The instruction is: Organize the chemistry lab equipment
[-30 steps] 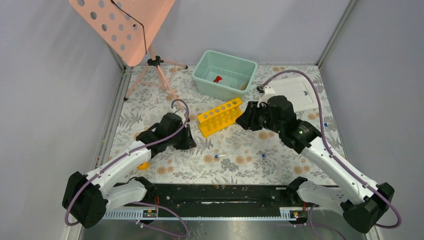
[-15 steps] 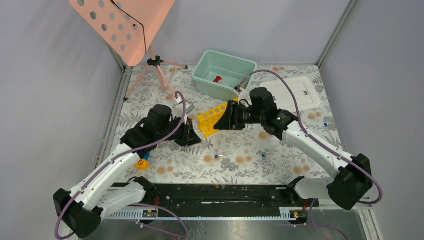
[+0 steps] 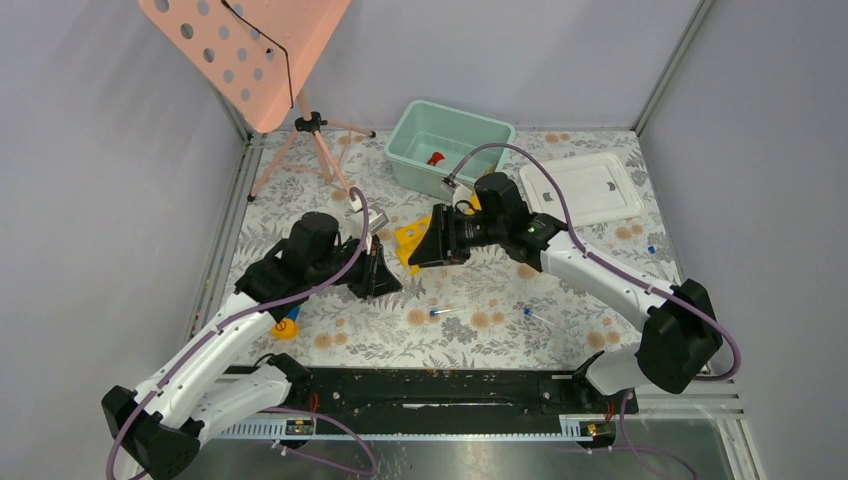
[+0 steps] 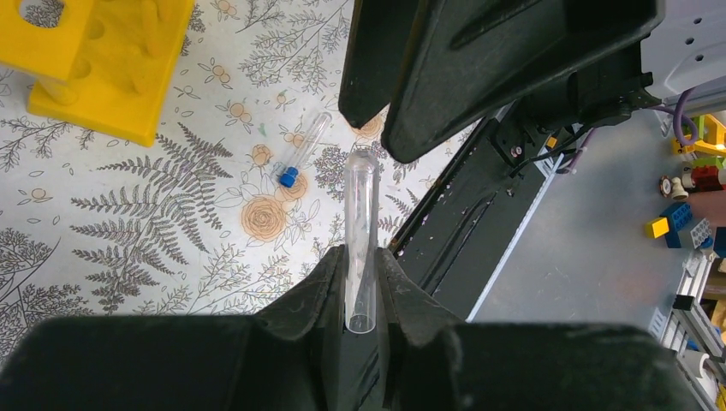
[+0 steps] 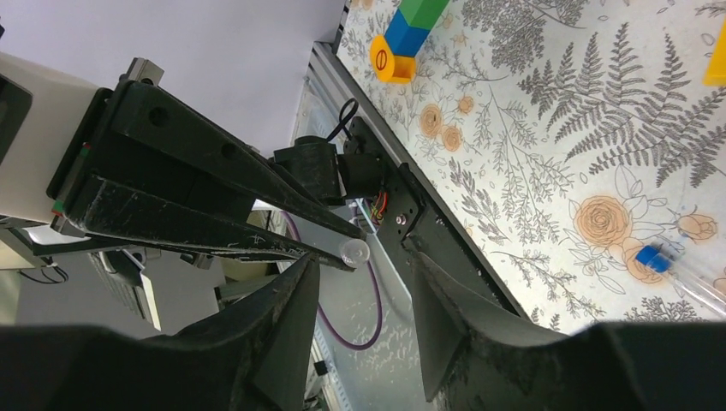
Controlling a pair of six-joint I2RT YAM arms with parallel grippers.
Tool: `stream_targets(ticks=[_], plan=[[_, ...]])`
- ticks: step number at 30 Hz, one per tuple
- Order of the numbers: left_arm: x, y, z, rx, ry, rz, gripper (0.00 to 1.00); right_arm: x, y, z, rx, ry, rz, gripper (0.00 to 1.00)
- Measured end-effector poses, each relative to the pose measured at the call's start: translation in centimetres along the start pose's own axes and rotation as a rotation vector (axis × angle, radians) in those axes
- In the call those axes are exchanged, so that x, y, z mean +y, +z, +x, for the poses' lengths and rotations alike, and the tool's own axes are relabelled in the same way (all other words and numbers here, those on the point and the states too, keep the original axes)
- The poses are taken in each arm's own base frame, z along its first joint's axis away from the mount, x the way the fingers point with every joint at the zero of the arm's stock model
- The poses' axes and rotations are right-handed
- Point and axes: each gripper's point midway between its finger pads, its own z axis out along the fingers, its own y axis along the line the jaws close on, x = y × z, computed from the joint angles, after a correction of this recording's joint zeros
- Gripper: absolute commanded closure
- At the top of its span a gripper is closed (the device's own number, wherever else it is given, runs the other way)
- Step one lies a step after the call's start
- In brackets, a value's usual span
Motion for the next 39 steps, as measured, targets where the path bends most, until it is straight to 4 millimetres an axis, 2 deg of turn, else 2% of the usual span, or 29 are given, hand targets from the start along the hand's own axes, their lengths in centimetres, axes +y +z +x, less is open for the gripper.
stream_targets(ticks=[15, 19, 29, 35, 37, 39], plan=[[-0.1, 0.0, 0.2, 0.009, -0.003, 0.01, 0.85, -0.1, 1.3, 0.9, 0.055, 0.02, -0.015, 0.62], [-0.1, 0.0, 0.3, 0.009, -0.004, 0.009, 0.85, 0.4, 1.4, 0.8, 0.056, 0.017, -0.035, 0.7], [-0.1, 0.0, 0.3, 0.011, -0.005, 0.008, 0.84, 0.4, 1.7, 0.9, 0.062, 0.022, -0.042, 0.76], [-0.1, 0.0, 0.4, 0.013, -0.006, 0.008, 0.77, 0.4, 1.7, 0.9, 0.065, 0.023, -0.043, 0.78], [0.0, 0.0, 0.4, 0.013, -0.006, 0.006, 0.69, 0.3, 1.7, 0.9, 0.065, 0.023, -0.043, 0.78], [0.0, 0.0, 0.4, 0.012, -0.004, 0.002, 0.55, 0.3, 1.7, 0.9, 0.064, 0.023, -0.042, 0.78]])
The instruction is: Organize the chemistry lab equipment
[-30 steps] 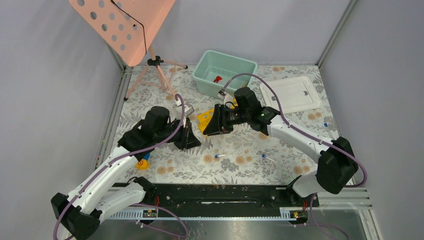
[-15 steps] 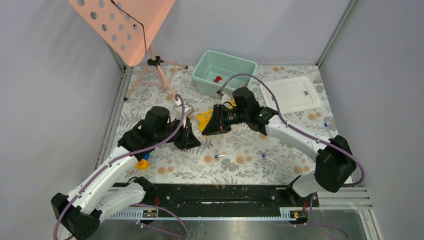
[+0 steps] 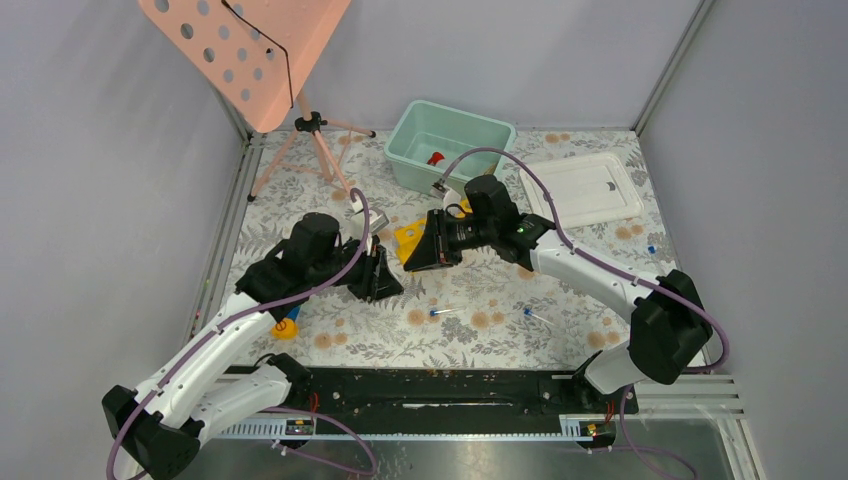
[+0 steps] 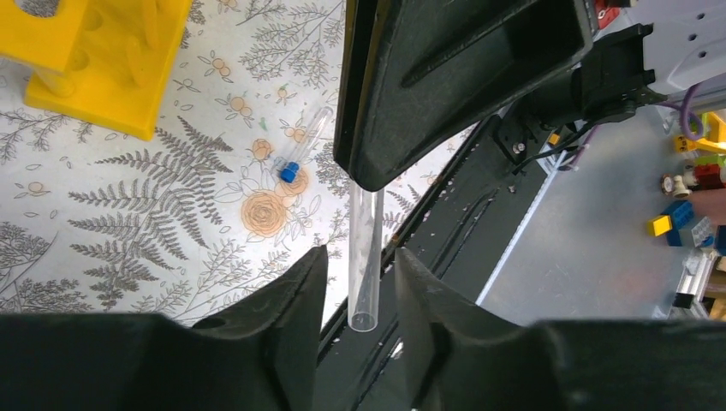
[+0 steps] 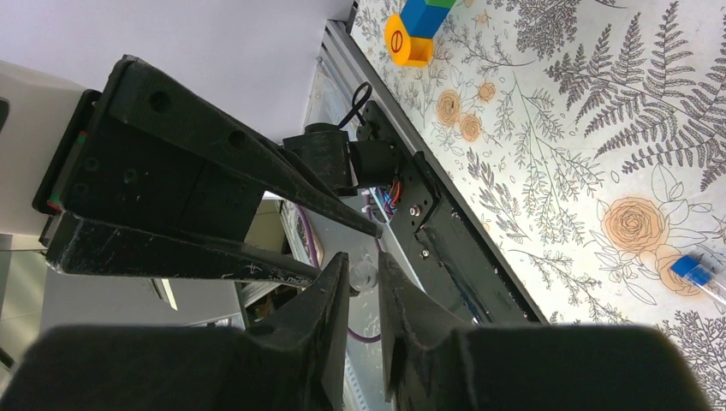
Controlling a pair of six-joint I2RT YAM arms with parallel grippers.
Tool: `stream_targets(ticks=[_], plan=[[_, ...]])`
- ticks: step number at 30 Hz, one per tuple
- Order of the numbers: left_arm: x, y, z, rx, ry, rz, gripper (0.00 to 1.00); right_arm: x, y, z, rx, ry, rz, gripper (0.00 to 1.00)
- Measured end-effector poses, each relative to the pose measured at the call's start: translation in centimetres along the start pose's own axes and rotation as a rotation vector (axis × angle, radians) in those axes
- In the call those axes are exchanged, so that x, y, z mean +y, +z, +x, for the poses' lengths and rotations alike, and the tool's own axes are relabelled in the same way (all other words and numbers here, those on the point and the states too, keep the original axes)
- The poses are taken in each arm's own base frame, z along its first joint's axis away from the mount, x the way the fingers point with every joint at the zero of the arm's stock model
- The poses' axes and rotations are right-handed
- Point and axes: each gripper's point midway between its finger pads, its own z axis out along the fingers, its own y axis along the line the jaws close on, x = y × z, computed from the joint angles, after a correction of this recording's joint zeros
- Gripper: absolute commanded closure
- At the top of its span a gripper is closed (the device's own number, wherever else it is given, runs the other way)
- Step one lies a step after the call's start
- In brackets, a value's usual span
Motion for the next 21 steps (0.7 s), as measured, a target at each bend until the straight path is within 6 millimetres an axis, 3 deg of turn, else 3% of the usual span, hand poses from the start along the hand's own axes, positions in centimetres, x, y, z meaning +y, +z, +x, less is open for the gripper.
stream_targets(ticks=[3, 6, 7, 12, 21], plan=[[0.2, 0.0, 0.0, -0.002, 0.001, -0.011, 0.33, -0.3, 0.0, -0.1, -0.01, -0.004, 0.013, 0.79], [0.4, 0.0, 0.2, 0.004, -0.007, -0.023, 0.04, -1.2, -0.2, -0.2, -0.024, -0.013, 0.059, 0.79], [0.5, 0.0, 0.2, 0.007, -0.008, -0.026, 0.01, -1.7, -0.4, -0.3, -0.033, -0.019, 0.087, 0.79], [0.7, -0.4, 0.7, 0.018, -0.022, -0.049, 0.01, -4.4, -2.2, -1.3, -0.11, -0.079, 0.268, 0.78], [2.0, -2.4, -0.2, -0.078, 0.009, -0.173, 0.01, -8.5, -6.9, -6.3, -0.34, -0.266, 0.645, 0.79]])
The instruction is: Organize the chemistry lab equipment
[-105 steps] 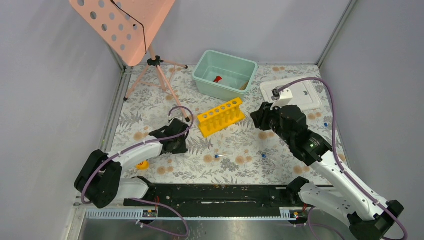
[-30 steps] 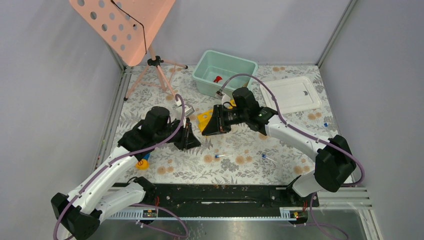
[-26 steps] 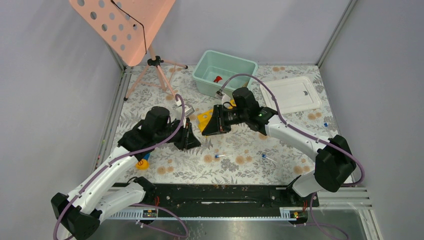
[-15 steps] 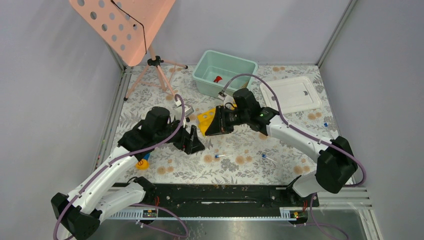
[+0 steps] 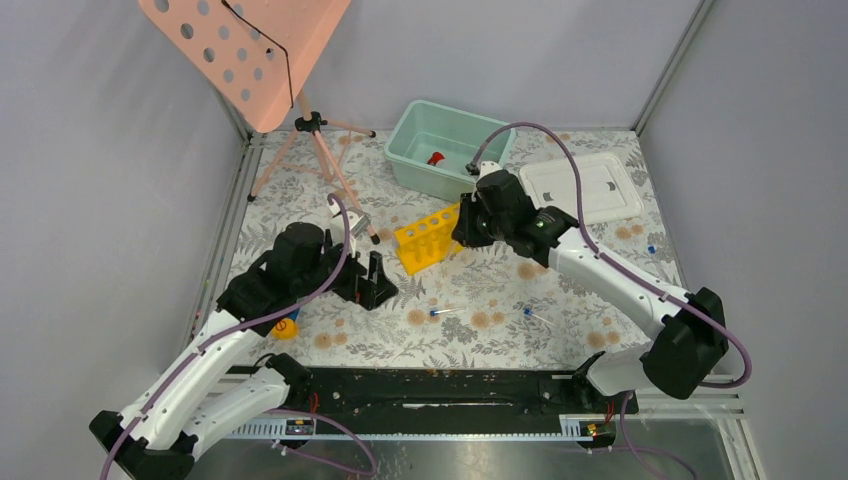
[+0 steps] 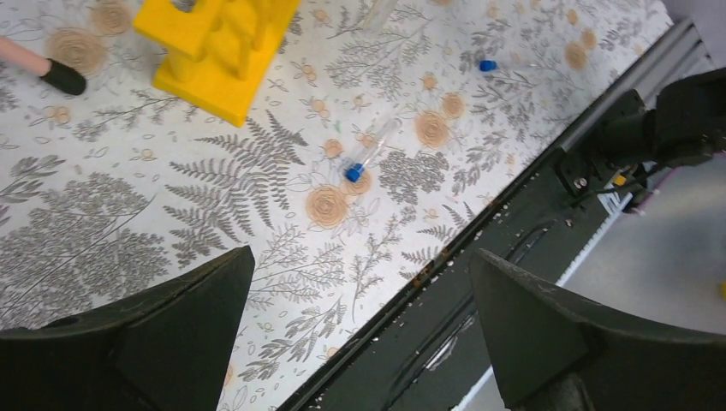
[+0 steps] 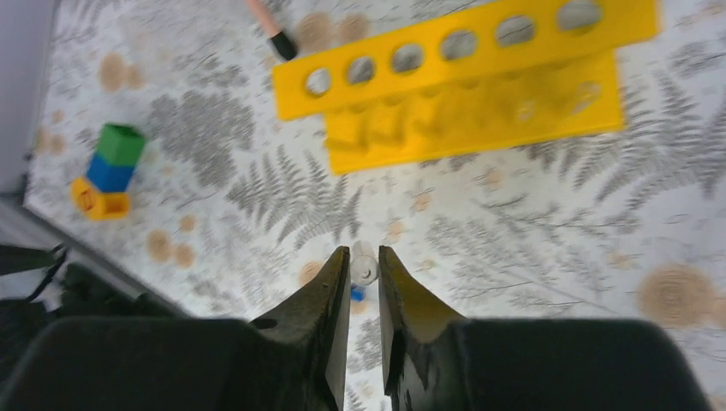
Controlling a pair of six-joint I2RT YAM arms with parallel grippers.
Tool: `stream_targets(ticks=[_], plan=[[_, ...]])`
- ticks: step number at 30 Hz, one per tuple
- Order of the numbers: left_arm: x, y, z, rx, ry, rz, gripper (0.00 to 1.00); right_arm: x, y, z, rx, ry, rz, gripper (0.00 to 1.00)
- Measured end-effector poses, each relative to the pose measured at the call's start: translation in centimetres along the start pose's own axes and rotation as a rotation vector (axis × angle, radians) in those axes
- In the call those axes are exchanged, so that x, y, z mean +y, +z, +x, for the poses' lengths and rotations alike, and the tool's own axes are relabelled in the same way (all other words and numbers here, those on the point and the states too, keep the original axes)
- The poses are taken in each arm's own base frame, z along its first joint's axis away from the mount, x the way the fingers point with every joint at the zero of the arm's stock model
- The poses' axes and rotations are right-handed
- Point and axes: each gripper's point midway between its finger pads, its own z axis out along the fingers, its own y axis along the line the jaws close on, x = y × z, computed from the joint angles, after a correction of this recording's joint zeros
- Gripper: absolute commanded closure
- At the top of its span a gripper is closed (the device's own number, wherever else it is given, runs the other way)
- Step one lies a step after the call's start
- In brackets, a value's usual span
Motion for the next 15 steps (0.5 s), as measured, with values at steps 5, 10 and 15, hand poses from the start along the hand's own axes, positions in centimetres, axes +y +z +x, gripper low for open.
stream_targets(ticks=[5, 10, 15], plan=[[1.3, -0.1, 0.1, -0.005, -0.003, -0.073, 0.01, -2.7, 0.2, -1.4, -0.074, -0.062, 0.14, 0.79], [1.7, -0.3, -0.1, -0.016, -0.002, -0.102, 0.01, -3.8, 0.7, -3.4, -0.158, -0.109, 0.207, 0.79], [1.8, -0.5, -0.1, -0.024, 0.0, -0.11, 0.01, -4.2, 1.8, -5.0, -0.222, -0.146, 0.237, 0.79]])
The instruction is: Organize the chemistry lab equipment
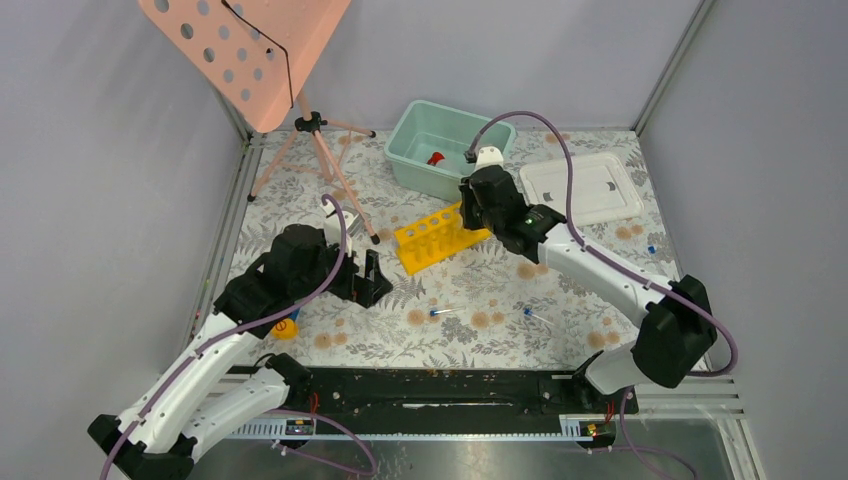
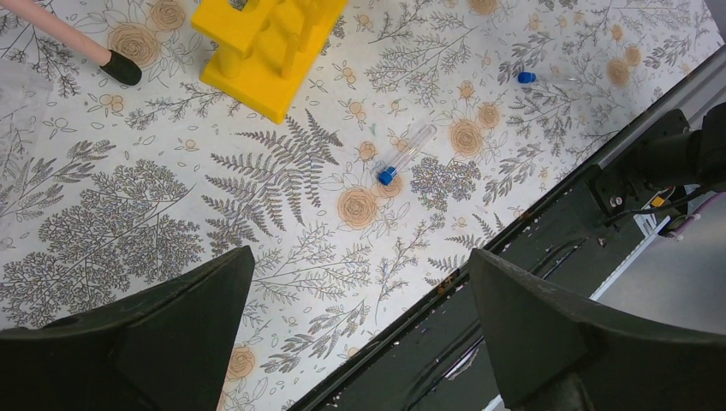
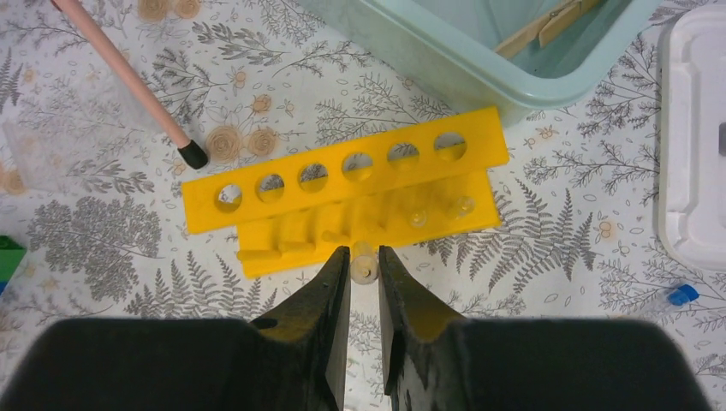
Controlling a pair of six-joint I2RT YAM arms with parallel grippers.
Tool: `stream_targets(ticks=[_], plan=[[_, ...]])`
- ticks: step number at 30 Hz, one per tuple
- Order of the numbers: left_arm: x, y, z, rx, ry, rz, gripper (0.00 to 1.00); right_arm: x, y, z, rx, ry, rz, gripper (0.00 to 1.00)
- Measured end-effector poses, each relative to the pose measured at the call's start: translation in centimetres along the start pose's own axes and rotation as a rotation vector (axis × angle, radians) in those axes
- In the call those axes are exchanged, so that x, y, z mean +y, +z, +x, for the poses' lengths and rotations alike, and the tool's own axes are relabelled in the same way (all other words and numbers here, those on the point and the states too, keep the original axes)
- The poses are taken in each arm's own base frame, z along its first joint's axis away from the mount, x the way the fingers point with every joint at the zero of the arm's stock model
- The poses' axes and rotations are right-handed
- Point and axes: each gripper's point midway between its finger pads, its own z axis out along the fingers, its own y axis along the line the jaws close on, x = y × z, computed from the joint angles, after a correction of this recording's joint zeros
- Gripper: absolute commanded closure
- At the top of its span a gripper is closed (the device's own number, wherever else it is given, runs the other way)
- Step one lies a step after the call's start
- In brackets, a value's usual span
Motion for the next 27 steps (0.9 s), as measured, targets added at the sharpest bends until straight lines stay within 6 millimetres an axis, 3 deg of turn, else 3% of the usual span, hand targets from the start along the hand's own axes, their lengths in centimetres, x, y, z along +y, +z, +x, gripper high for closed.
stream_targets(ticks=[10, 27], plan=[[0.0, -0.1, 0.1, 0.003, -0.001, 0.0, 0.01, -0.4, 2.5, 1.6, 0.035, -0.044, 0.036, 0.79], [0.0, -0.1, 0.2, 0.006, -0.001, -0.001, 0.01, -0.5, 4.1, 2.4, 0.05, -0.067, 0.048, 0.79]])
